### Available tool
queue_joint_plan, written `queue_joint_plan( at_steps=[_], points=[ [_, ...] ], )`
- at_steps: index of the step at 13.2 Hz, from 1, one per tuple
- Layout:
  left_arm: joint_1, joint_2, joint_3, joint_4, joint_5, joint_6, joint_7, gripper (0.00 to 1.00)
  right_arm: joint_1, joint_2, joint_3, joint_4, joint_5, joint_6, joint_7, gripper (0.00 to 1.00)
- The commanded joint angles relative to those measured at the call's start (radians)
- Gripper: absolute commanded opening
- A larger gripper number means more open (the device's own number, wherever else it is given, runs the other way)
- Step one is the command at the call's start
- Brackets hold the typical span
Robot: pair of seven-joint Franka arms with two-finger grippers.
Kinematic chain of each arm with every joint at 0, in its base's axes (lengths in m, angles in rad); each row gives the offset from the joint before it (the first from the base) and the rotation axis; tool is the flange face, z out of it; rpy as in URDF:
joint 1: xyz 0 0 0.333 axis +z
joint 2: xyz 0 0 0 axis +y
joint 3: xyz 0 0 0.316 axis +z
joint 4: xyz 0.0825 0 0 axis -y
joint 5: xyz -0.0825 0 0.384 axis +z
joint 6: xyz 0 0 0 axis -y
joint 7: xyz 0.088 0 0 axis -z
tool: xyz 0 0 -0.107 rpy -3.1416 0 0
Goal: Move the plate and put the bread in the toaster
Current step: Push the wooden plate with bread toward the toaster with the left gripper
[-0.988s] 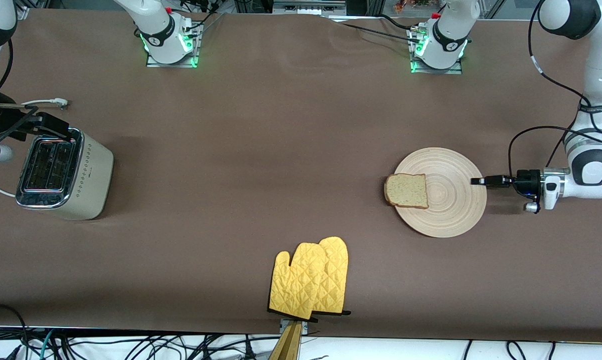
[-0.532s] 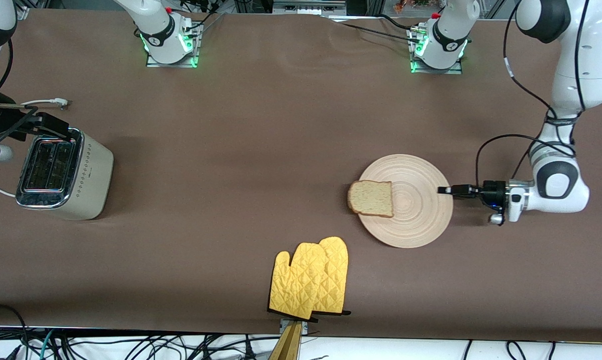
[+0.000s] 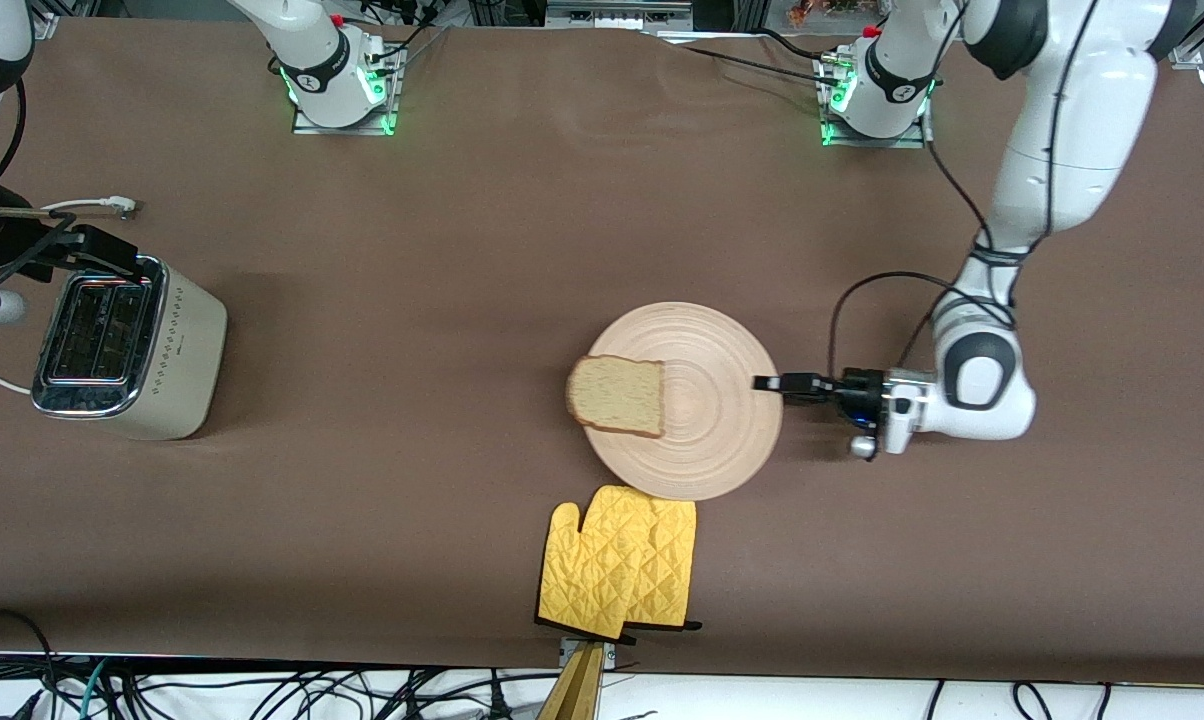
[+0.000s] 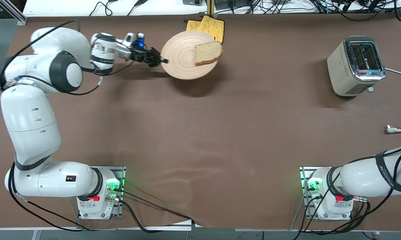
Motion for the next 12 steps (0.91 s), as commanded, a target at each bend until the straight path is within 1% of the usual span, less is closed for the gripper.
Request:
queue_joint_plan(
  at_steps=[1, 4, 5, 9, 10, 11, 12],
  points=[
    [-0.133, 0.003, 0.009, 0.005, -0.132, 0.071, -0.013, 0.0, -0.003, 0.002, 0.001, 0.013, 0.001, -0.016, 0.003, 1.0],
    [-0.251, 0.035, 0.007, 0.017, -0.201, 0.212, -0.04, 0.0, -0.005, 0.002, 0.001, 0.013, 0.001, -0.016, 0.003, 1.0],
    [-0.279, 0.051, 0.007, 0.038, -0.212, 0.24, -0.042, 0.0, -0.005, 0.002, 0.001, 0.013, 0.001, -0.016, 0.003, 1.0],
    [-0.31, 0.083, 0.004, 0.054, -0.234, 0.266, -0.04, 0.0, -0.005, 0.002, 0.001, 0.013, 0.001, -0.016, 0.003, 1.0],
    [-0.31, 0.083, 0.004, 0.052, -0.237, 0.268, -0.04, 0.05, -0.005, 0.002, 0.001, 0.013, 0.001, -0.016, 0.003, 1.0],
    [-0.309, 0.082, 0.004, 0.052, -0.249, 0.268, -0.04, 0.23, -0.005, 0.002, -0.001, 0.013, 0.001, -0.016, 0.003, 1.0],
    [-0.306, 0.077, 0.004, 0.052, -0.264, 0.268, -0.04, 0.34, -0.005, 0.002, -0.001, 0.013, 0.001, -0.016, 0.003, 1.0]
  ],
)
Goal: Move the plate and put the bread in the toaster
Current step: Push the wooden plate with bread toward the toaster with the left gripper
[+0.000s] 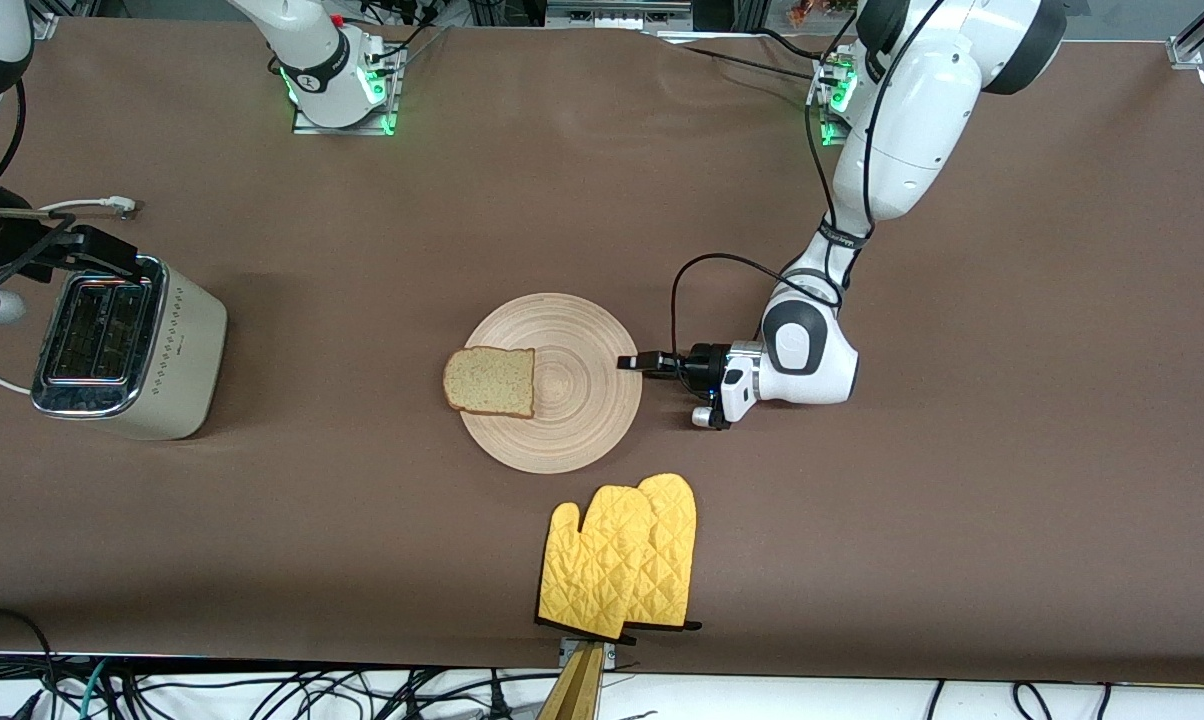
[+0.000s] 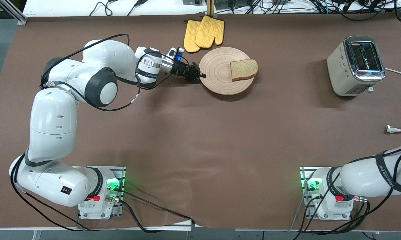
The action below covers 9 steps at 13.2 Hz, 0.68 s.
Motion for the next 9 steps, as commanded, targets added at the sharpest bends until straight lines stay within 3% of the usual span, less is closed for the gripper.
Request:
queue_joint_plan(
  at_steps=[1, 2, 3, 4, 6, 9],
  points=[
    [0.005, -0.001, 0.004, 0.021, -0.057, -0.015, 0.0, 0.46, -0.003, 0.003, -0.001, 0.013, 0.001, -0.016, 0.003, 1.0],
    [0.018, -0.007, 0.004, 0.019, -0.055, -0.015, -0.001, 0.57, -0.003, 0.003, -0.001, 0.013, 0.001, -0.016, 0.003, 1.0],
    [0.038, -0.027, 0.004, 0.011, -0.052, -0.017, -0.001, 0.86, -0.003, 0.003, -0.001, 0.013, 0.001, -0.016, 0.003, 1.0],
    [0.057, -0.042, 0.004, 0.005, -0.046, -0.018, -0.001, 1.0, -0.003, 0.001, -0.001, 0.013, 0.001, -0.016, 0.003, 1.0],
    [0.104, -0.113, 0.005, -0.045, -0.017, -0.023, -0.05, 1.0, -0.005, 0.001, -0.001, 0.013, 0.001, -0.016, 0.003, 1.0],
    [0.176, -0.304, 0.005, -0.096, 0.309, -0.023, -0.283, 1.0, -0.005, 0.001, -0.001, 0.013, 0.001, -0.016, 0.001, 1.0]
  ],
)
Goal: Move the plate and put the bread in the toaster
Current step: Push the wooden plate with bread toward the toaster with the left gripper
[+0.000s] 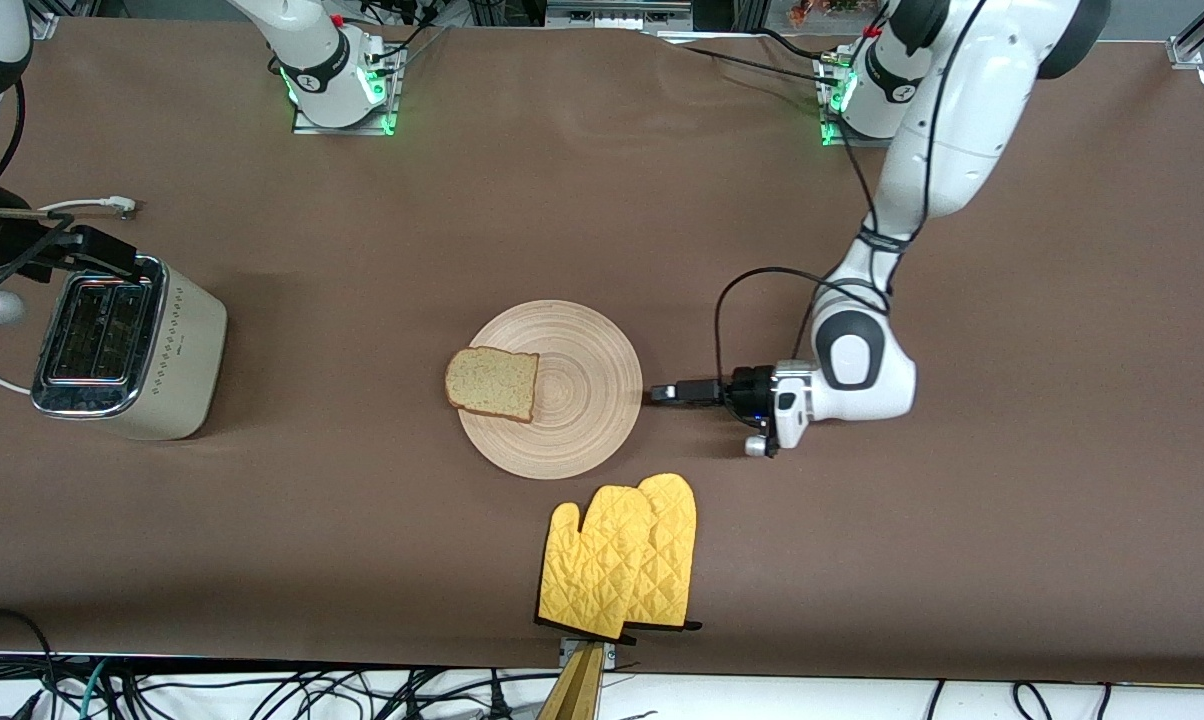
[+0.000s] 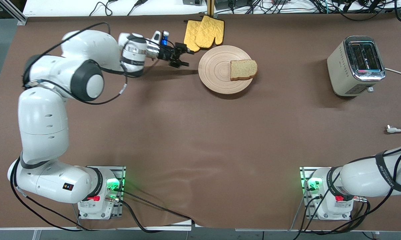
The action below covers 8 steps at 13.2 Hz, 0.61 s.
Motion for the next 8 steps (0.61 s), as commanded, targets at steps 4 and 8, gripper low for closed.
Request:
queue_joint_plan(
  at_steps=[4, 8],
  points=[
    [0.068, -0.506, -0.002, -0.199, 0.779, -0.036, -0.404, 1.0, -0.003, 0.002, -0.001, 0.014, -0.001, -0.005, 0.0, 1.0],
    [0.082, -0.731, 0.006, -0.187, 1.266, -0.287, -0.47, 1.0, 0.006, 0.033, 0.002, 0.014, -0.01, -0.005, 0.012, 1.0]
  ],
)
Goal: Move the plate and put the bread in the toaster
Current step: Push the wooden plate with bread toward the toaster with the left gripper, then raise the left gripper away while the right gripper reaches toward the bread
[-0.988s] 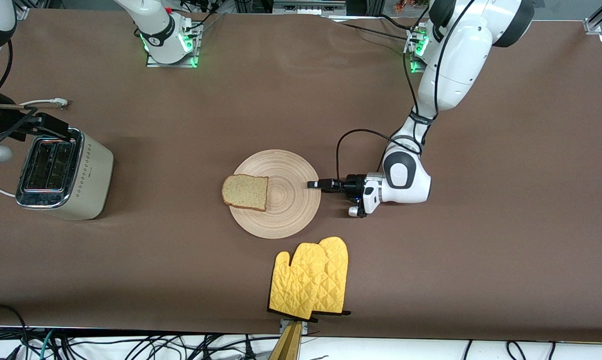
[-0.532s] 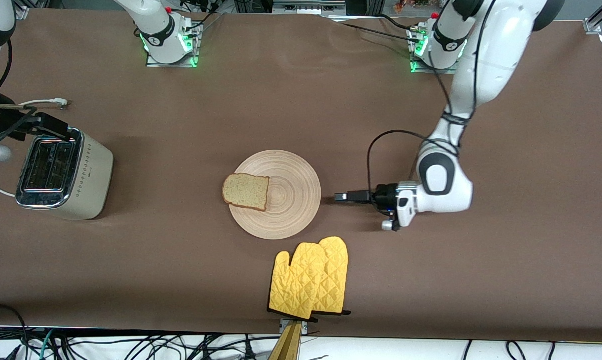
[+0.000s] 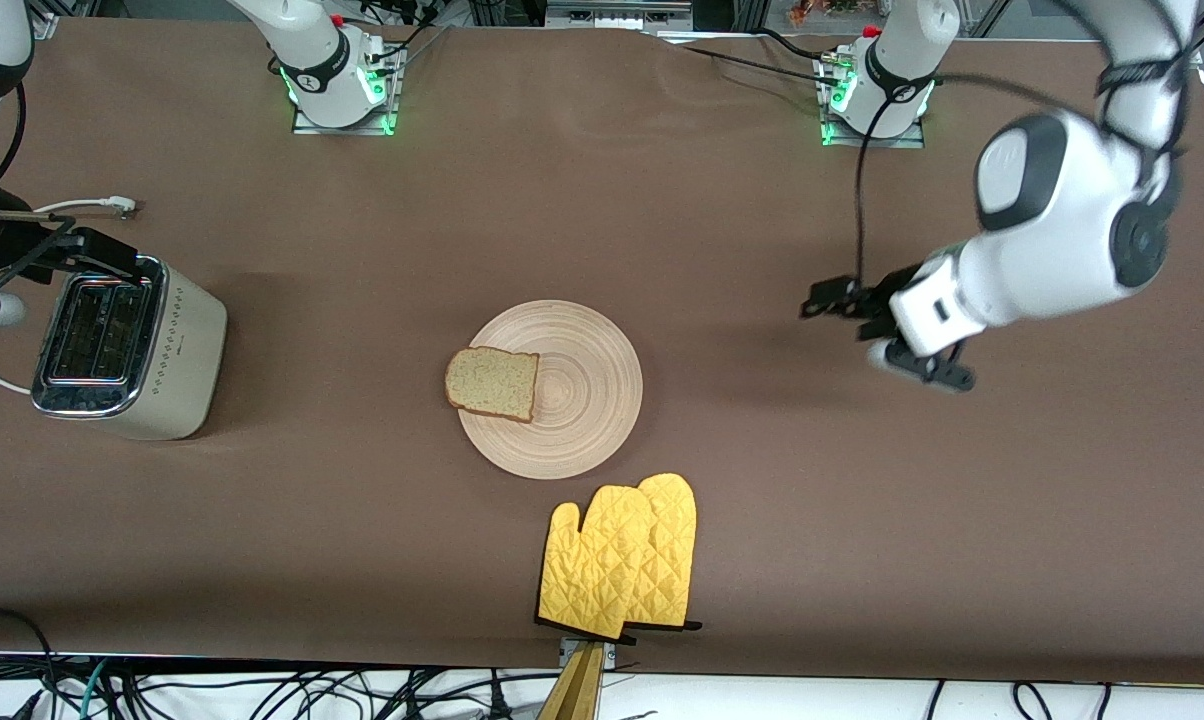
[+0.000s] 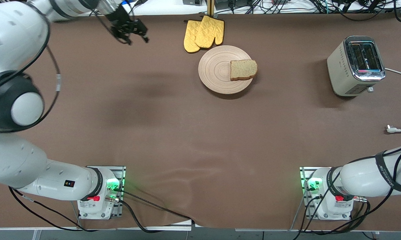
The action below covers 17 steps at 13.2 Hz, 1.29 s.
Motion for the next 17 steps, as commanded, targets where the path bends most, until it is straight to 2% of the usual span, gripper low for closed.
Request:
queue_joint_plan(
  at_steps=[1, 3, 4, 5, 8, 10, 14, 15, 17],
  points=[
    [0.006, -0.112, -0.003, -0.005, 0.21, -0.125, -0.074, 1.0, 0.003, 0.023, 0.002, 0.013, -0.004, -0.004, 0.01, 1.0],
    [0.003, -0.085, 0.006, 0.164, 0.357, -0.253, -0.086, 1.0, 0.005, 0.026, 0.002, 0.013, -0.007, -0.007, 0.01, 1.0],
    [0.012, -0.053, 0.009, 0.234, 0.393, -0.274, -0.086, 1.0, 0.005, 0.028, 0.002, 0.01, -0.002, -0.004, 0.01, 1.0],
    [0.044, -0.051, 0.006, 0.258, 0.387, -0.277, -0.085, 1.0, 0.003, 0.035, 0.002, 0.01, -0.002, -0.003, 0.012, 1.0],
    [0.073, -0.049, 0.006, 0.258, 0.38, -0.329, -0.079, 1.0, 0.003, 0.064, 0.002, 0.013, -0.01, 0.0, 0.009, 1.0],
    [0.118, -0.045, 0.006, 0.272, 0.274, -0.332, -0.076, 1.0, 0.005, 0.072, 0.003, 0.014, -0.005, 0.044, -0.006, 1.0],
    [0.141, -0.038, 0.009, 0.27, 0.275, -0.331, -0.023, 1.0, 0.072, 0.109, 0.006, 0.011, 0.005, 0.066, 0.014, 1.0],
    [0.143, -0.04, 0.009, 0.266, 0.278, -0.331, -0.022, 1.0, 0.083, 0.121, 0.006, 0.008, 0.039, 0.092, 0.014, 1.0],
    [0.146, -0.043, 0.009, 0.254, 0.277, -0.331, -0.022, 1.0, 0.091, 0.179, 0.006, 0.005, 0.161, 0.121, 0.033, 1.0]
  ],
)
